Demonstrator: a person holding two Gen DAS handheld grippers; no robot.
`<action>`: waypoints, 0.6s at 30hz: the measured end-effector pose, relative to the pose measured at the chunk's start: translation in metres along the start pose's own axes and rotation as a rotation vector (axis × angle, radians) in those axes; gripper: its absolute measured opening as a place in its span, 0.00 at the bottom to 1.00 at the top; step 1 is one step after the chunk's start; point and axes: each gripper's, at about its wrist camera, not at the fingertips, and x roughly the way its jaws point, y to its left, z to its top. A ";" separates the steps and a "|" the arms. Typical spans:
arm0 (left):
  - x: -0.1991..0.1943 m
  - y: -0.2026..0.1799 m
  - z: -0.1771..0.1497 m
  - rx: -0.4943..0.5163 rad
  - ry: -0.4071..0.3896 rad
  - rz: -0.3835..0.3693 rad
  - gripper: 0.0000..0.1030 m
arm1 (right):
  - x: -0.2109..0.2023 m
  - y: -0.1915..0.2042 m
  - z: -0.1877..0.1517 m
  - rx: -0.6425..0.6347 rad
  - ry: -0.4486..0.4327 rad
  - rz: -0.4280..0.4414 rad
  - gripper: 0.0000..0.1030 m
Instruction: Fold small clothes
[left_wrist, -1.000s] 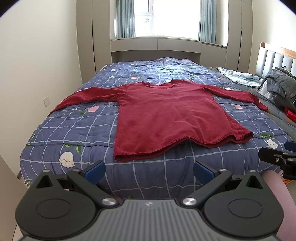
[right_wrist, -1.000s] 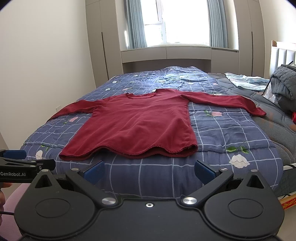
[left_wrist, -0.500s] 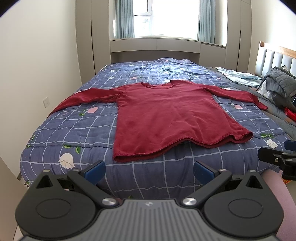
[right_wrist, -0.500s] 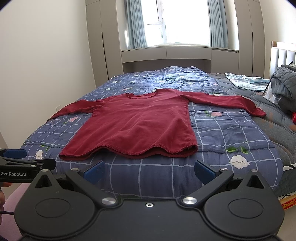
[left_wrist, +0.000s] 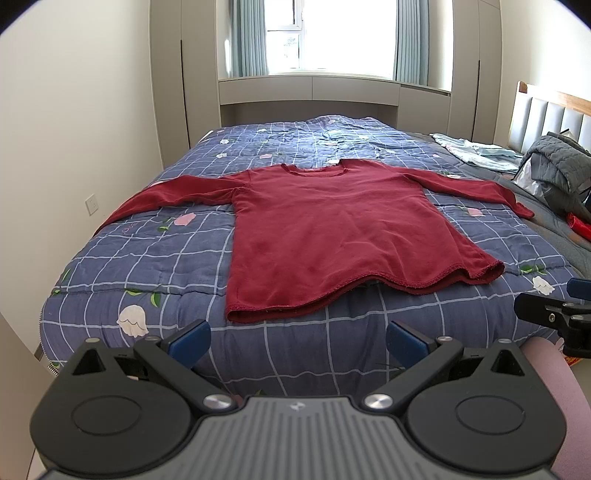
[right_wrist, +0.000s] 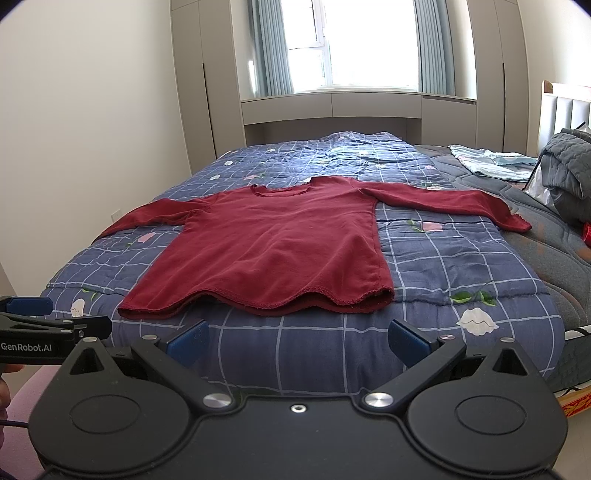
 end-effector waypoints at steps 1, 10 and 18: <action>0.000 0.000 0.000 0.000 0.000 0.001 1.00 | 0.000 0.000 0.000 0.000 0.001 0.000 1.00; 0.000 -0.001 0.000 0.001 -0.001 0.001 1.00 | 0.000 0.000 0.000 0.001 0.000 0.000 1.00; 0.000 -0.001 0.001 0.000 0.002 0.001 1.00 | 0.000 0.000 0.000 0.000 0.000 -0.001 1.00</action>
